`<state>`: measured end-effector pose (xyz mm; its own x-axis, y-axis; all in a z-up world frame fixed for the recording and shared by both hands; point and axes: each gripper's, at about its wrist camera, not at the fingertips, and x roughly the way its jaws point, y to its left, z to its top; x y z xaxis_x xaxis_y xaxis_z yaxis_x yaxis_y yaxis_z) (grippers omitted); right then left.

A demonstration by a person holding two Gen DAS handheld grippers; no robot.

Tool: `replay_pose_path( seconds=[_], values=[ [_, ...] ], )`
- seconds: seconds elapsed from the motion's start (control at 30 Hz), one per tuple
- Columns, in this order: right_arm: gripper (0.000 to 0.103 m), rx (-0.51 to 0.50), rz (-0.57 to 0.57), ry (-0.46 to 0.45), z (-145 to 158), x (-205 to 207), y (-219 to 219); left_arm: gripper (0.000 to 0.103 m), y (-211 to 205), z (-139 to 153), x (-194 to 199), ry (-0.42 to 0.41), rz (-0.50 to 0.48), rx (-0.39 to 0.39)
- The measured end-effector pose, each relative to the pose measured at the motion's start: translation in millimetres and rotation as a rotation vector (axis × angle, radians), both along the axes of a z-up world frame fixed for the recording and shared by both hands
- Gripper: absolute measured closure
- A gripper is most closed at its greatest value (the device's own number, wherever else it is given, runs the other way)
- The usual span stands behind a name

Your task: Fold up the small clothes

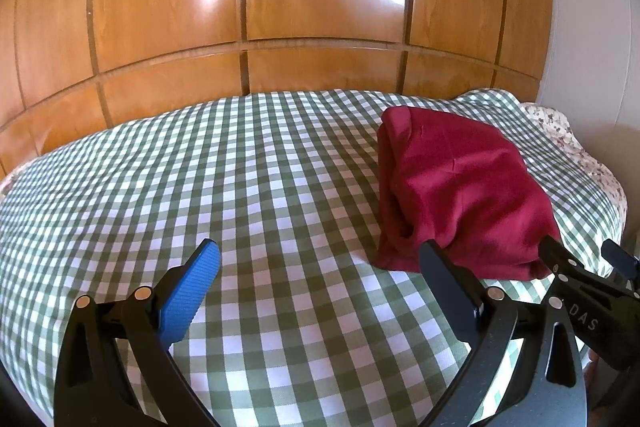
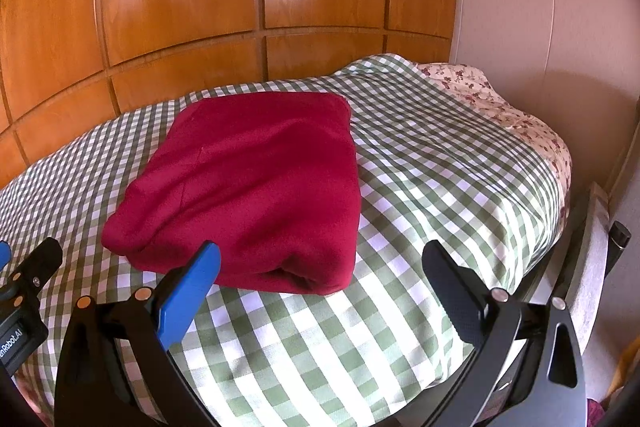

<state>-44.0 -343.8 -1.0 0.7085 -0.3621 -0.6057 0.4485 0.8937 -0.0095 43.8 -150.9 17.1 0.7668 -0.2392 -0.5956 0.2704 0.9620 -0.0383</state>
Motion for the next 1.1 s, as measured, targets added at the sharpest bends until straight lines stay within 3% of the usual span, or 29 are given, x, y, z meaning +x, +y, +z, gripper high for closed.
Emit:
replay_pose_path(
  seconds=[1.1],
  values=[
    [0.002, -0.020, 0.026, -0.014, 2.9, 0.0, 4.4, 0.004, 4.7, 6.3, -6.7, -0.026, -0.006, -0.011]
  ],
)
